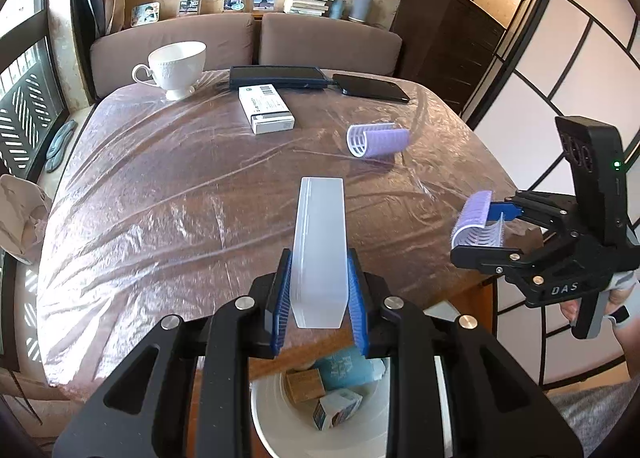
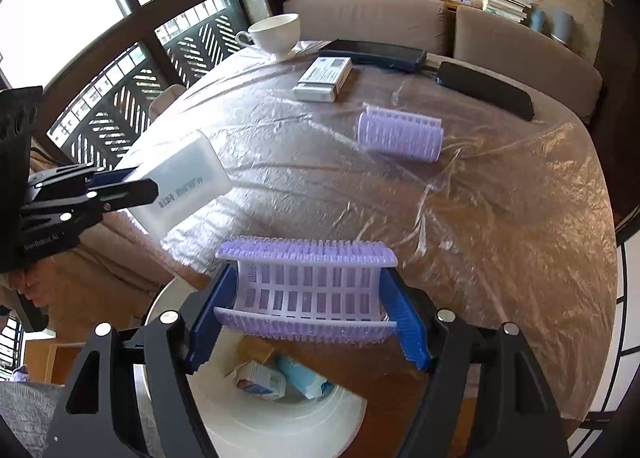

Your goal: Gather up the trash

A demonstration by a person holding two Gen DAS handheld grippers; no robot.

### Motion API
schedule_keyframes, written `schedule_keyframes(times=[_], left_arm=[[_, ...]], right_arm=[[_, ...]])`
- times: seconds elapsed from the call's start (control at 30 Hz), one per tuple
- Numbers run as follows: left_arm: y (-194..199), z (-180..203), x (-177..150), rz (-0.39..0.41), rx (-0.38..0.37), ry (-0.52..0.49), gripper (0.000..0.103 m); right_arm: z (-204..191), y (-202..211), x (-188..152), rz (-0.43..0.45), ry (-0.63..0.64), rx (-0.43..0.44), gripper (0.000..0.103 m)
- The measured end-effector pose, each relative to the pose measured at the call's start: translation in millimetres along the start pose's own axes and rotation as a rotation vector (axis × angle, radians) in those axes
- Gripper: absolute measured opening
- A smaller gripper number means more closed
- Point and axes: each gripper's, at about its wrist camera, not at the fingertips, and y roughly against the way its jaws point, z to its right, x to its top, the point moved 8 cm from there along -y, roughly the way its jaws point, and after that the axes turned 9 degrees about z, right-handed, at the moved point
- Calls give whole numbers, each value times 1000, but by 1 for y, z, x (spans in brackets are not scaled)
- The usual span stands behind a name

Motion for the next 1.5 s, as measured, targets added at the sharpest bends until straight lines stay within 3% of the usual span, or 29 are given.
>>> schedule_keyframes(times=[0.63,1.1,1.5], left_arm=[[36,32,-46,-63,-92,-49,28],[28,48,-90,-191,-128,-131,28],[15,43,-117,-267,-112,-165,28]], right_arm=[[-28,5,-44,-92,21,103,72],[-38,-4,-73,-172,60,126,72],[-39,-21,-99,-231,67,120,72]])
